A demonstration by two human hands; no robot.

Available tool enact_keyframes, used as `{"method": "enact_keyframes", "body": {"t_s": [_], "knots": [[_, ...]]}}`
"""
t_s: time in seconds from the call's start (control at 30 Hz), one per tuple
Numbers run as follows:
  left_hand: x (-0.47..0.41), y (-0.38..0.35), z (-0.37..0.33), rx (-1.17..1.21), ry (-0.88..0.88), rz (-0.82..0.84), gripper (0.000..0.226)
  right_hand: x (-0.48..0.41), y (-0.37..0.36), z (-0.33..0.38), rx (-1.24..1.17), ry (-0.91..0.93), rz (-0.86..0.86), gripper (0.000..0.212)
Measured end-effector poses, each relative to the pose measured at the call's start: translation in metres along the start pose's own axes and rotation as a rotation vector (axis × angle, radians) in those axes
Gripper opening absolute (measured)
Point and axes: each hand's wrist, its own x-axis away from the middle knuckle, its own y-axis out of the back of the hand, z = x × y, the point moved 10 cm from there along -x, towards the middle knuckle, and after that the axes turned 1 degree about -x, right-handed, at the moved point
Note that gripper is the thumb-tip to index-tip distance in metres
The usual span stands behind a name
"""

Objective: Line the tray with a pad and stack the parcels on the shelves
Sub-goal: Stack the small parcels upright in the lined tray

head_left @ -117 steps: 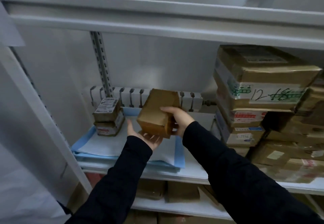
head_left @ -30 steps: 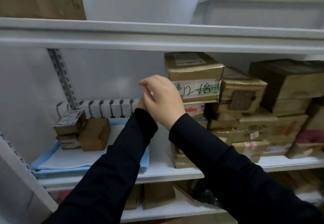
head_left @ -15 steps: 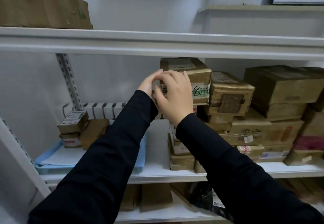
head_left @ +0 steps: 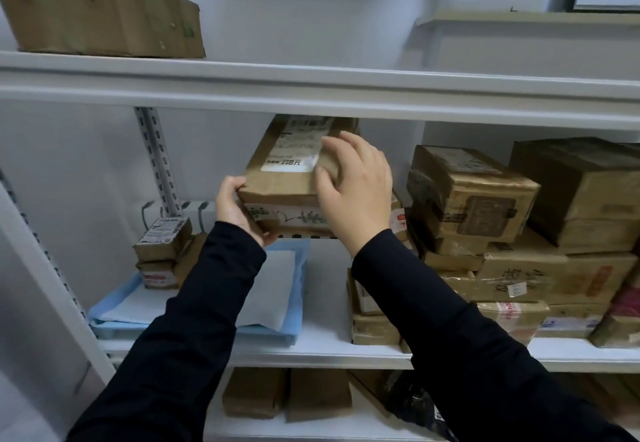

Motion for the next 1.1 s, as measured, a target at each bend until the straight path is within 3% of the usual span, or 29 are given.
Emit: {"method": "enact_keyframes", "body": {"t_s": [0.17, 0.27, 0.33, 0.43, 0.53, 0.63, 0.67, 0.73, 0.77, 0.83, 0.87, 0.93, 0.97, 1.03, 1.1], "knots": [[-0.013, 0.050, -0.004, 0.010, -0.083, -0.018, 0.027, 0.013, -0.072, -0.039, -0.684, -0.587, 0.314, 0.087], [-0.018, 0.074, 0.000, 0.027, -0.082, -0.037, 0.026, 0.028, -0.114, -0.050, -0.882, -0.784, 0.413, 0.078], [-0.021, 0.090, 0.003, 0.057, -0.076, -0.050, 0.023, 0.033, -0.132, -0.051, -0.955, -0.814, 0.446, 0.062], [-0.027, 0.110, 0.004, 0.108, -0.078, -0.033, 0.026, 0.040, -0.143, -0.051, -1.022, -0.833, 0.512, 0.018], [-0.029, 0.118, 0.005, 0.106, -0.065, 0.069, 0.036, 0.049, -0.155, -0.056, -1.004, -0.853, 0.583, 0.016], [-0.036, 0.128, 0.018, 0.073, 0.029, 0.147, 0.078, 0.060, -0.171, -0.060, -0.975, -0.925, 0.652, 0.021], [-0.038, 0.134, 0.026, 0.068, 0.085, 0.130, 0.083, 0.063, -0.173, -0.063, -0.952, -0.939, 0.657, 0.018], [-0.040, 0.144, 0.037, 0.017, 0.185, 0.063, 0.061, 0.069, -0.182, -0.067, -0.924, -0.943, 0.660, 0.013], [-0.039, 0.146, 0.039, -0.043, 0.201, 0.029, 0.042, 0.071, -0.187, -0.070, -0.914, -0.957, 0.643, 0.024], [-0.045, 0.151, 0.036, -0.157, 0.163, -0.045, 0.040, 0.075, -0.198, -0.075, -0.904, -0.956, 0.629, 0.072], [-0.047, 0.150, 0.034, -0.162, 0.146, -0.053, 0.039, 0.074, -0.202, -0.077, -0.884, -0.932, 0.616, 0.081], [-0.052, 0.146, 0.027, -0.198, 0.107, -0.047, 0.036, 0.067, -0.204, -0.079, -0.804, -0.852, 0.558, 0.076], [-0.053, 0.142, 0.023, -0.252, 0.103, -0.011, 0.050, 0.065, -0.206, -0.079, -0.785, -0.828, 0.537, 0.079], [-0.059, 0.140, 0.021, -0.329, 0.079, 0.041, 0.100, 0.061, -0.210, -0.070, -0.801, -0.798, 0.534, 0.083], [-0.068, 0.139, 0.025, -0.401, 0.064, 0.072, 0.129, 0.060, -0.216, -0.072, -0.757, -0.814, 0.504, 0.101]]}}
